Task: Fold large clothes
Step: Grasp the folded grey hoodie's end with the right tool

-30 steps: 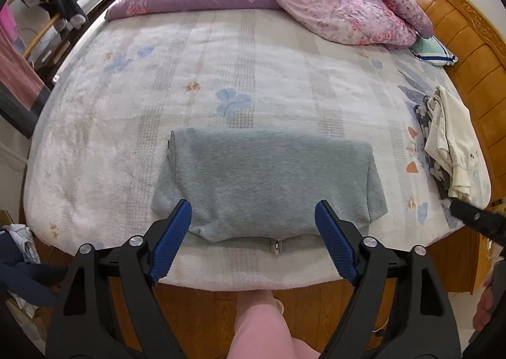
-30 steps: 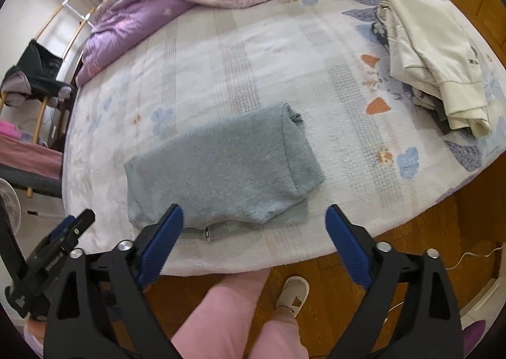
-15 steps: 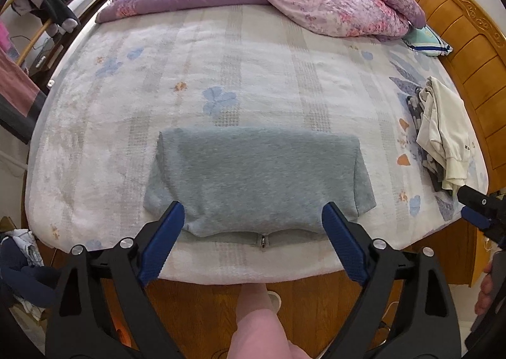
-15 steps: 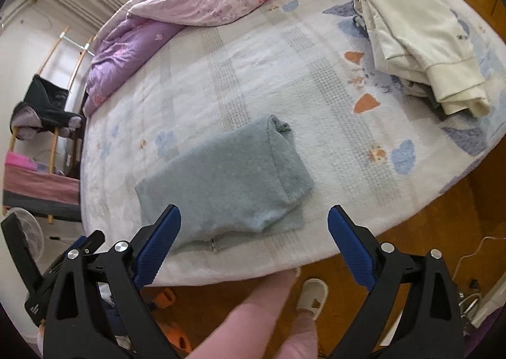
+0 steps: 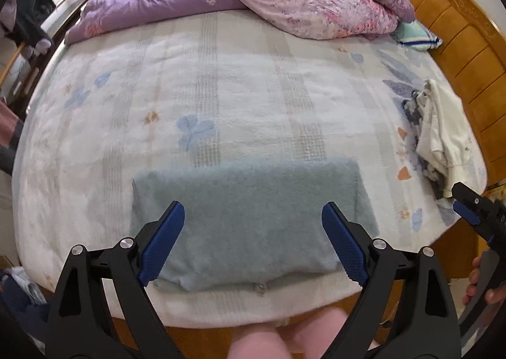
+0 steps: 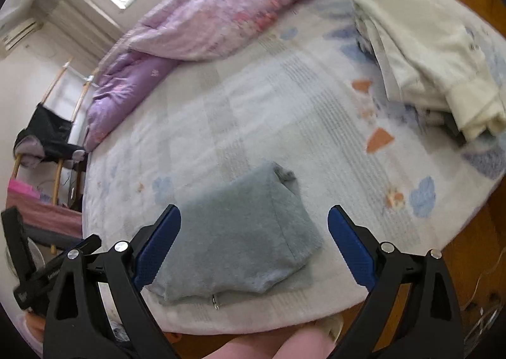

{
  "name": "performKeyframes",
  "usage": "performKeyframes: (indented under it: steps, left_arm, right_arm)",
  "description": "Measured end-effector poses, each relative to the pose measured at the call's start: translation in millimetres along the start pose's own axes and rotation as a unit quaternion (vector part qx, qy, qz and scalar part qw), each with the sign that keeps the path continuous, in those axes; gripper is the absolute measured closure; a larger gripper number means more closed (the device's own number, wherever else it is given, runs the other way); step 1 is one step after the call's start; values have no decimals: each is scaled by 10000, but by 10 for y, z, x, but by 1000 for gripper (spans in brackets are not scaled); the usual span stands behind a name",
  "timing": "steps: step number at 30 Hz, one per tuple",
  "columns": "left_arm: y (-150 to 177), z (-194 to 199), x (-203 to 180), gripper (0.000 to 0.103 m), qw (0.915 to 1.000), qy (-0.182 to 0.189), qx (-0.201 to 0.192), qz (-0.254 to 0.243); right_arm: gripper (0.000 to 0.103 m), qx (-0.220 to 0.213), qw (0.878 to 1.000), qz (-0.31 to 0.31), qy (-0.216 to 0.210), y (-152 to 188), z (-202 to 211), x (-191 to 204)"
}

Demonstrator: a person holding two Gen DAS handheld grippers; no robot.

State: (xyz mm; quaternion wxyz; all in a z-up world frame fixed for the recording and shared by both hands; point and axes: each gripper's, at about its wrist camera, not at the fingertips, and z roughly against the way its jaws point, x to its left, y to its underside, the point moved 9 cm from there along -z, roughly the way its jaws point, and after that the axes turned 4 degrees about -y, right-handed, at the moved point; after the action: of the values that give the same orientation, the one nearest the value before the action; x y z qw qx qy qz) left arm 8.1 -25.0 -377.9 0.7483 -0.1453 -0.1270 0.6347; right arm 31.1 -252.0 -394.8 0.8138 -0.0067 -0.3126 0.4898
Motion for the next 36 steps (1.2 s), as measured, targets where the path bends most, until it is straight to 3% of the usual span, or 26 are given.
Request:
performKeyframes:
  steps: [4, 6, 8, 10, 12, 16, 21, 25, 27, 29, 30, 32, 34, 35, 36]
  left_arm:
    - [-35, -146, -115, 14, 9991, 323, 254, -66]
    - [-41, -207, -147, 14, 9990, 342, 300, -49]
    - [-40, -284, -159, 14, 9987, 330, 385, 66]
    - [-21, -375, -118, 14, 9978, 192, 540, 319]
    - [17, -500, -38, 14, 9941, 21, 813, 722]
    - [28, -638, 103, 14, 9849, -100, 958, 1440]
    - [76, -872, 289, 14, 9726, -704, 1267, 1815]
    - [210, -1032, 365, 14, 9638, -1204, 1655, 1706]
    - [256, -1073, 349, 14, 9637, -1257, 1703, 1625]
    - [300, -1103, 313, 14, 9636, -1226, 1765, 1592]
    - [329, -1124, 284, 14, 9632, -1174, 1818, 1592]
    - [372, -1146, 234, 14, 9622, -1084, 1898, 1625]
    - [386, -1163, 186, 14, 9618, -1027, 1946, 1630]
    - [392, -1176, 169, 14, 9619, -1024, 1965, 1605]
    - [389, -1191, 145, 14, 9625, -1000, 1988, 1554]
  right_arm:
    - [15, 802, 9956, -477, 83, 1, -346, -253]
    - [25, 1090, 9915, -701, 145, 6, -497, -384]
    - [46, 1357, 9875, -792, -79, -9, -695, -475]
    - [59, 1696, 9822, -768, -238, 6, -873, -525]
    - [61, 2019, 9767, -686, -228, 29, -1091, -613]
    - [61, 2547, 9638, -634, -473, 88, -1491, -710]
    - [59, 3073, 9487, -449, -597, 212, -1957, -874]
    - [57, 3224, 9394, -567, -1023, 253, -2148, -931]
    - [48, 3255, 9314, -635, -1500, 233, -2143, -927]
    - [42, 3355, 9111, -1007, -2170, 266, -2114, -908]
    - [42, 3427, 9039, -1121, -2302, 296, -2123, -910]
    - [39, 3452, 9014, -1007, -2411, 340, -2148, -879]
    - [15, 3441, 8950, -1013, -2651, 338, -2156, -779]
    - [9, 3495, 8831, -1146, -2913, 342, -2164, -672]
    - [9, 3589, 8717, -1257, -3090, 353, -2193, -593]
